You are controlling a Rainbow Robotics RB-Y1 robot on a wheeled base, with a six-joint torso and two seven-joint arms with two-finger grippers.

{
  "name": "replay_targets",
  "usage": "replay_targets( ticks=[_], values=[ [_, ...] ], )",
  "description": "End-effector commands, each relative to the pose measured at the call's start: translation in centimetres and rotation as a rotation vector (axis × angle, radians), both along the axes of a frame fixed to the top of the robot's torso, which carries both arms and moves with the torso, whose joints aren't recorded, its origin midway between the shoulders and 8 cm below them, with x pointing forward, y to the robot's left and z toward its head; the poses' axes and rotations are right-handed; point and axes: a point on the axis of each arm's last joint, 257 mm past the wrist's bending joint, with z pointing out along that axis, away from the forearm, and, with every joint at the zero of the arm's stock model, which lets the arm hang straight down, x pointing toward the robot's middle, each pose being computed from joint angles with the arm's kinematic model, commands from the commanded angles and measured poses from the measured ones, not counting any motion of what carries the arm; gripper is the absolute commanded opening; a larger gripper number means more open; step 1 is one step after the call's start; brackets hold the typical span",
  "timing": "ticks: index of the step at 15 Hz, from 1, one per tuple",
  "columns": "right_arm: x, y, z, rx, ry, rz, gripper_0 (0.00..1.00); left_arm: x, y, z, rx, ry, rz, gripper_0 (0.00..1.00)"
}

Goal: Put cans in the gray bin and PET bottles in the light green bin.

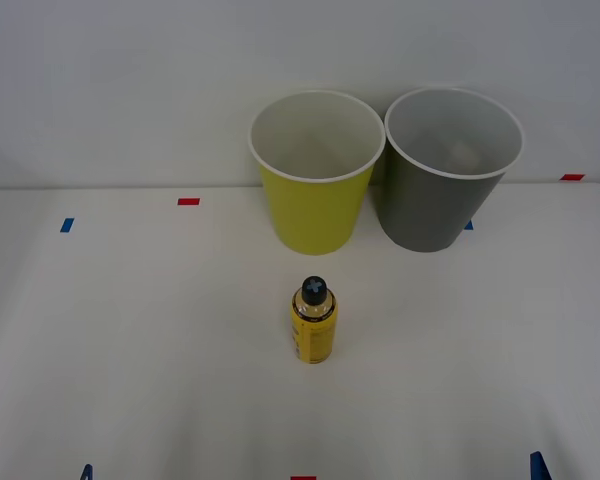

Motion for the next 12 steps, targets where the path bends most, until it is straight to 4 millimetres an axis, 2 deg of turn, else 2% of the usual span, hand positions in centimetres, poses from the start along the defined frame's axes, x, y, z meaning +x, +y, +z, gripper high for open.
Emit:
replay_targets(
  ticks=[1, 12],
  values=[
    [0.00, 0.00, 0.00, 0.000, 0.000, 0.000, 1.00, 0.00, 0.00, 0.00, 0.000, 0.000, 0.000, 1.00],
    [0.00, 0.00, 0.00, 0.000, 0.000, 0.000, 1.00, 0.00, 0.00, 0.00, 0.000, 0.000, 0.000, 1.00]
  ],
)
